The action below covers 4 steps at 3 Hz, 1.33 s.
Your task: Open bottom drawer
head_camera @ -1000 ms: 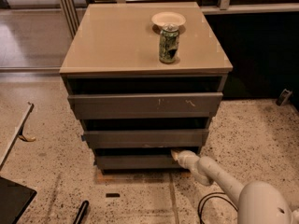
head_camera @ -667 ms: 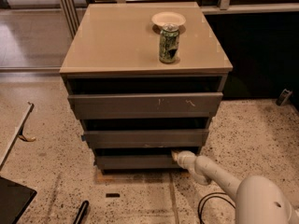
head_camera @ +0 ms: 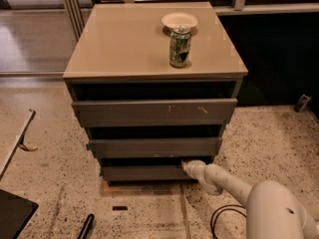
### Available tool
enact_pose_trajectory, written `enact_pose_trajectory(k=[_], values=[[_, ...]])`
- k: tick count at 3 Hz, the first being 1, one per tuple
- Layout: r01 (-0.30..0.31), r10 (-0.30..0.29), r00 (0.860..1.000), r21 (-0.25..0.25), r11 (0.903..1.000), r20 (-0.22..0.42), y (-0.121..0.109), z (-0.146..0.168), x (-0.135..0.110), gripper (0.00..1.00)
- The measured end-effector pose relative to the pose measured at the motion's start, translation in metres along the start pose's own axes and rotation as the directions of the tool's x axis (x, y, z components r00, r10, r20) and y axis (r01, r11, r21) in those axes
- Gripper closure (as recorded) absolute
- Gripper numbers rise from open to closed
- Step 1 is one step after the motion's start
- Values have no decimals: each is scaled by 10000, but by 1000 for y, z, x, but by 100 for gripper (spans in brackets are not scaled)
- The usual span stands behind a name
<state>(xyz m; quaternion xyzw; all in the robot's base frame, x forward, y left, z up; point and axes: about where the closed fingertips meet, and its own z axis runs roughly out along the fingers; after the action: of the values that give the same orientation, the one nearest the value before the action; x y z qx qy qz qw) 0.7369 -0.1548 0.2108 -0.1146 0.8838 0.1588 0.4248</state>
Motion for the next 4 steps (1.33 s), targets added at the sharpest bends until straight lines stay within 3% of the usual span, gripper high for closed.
enact_pose_trajectory(k=[1,4], values=[[-154,148,9989,-132,9998,-434,15,9,2,100],[54,-79,9943,-241,9997,-1063,14,5,18,100]])
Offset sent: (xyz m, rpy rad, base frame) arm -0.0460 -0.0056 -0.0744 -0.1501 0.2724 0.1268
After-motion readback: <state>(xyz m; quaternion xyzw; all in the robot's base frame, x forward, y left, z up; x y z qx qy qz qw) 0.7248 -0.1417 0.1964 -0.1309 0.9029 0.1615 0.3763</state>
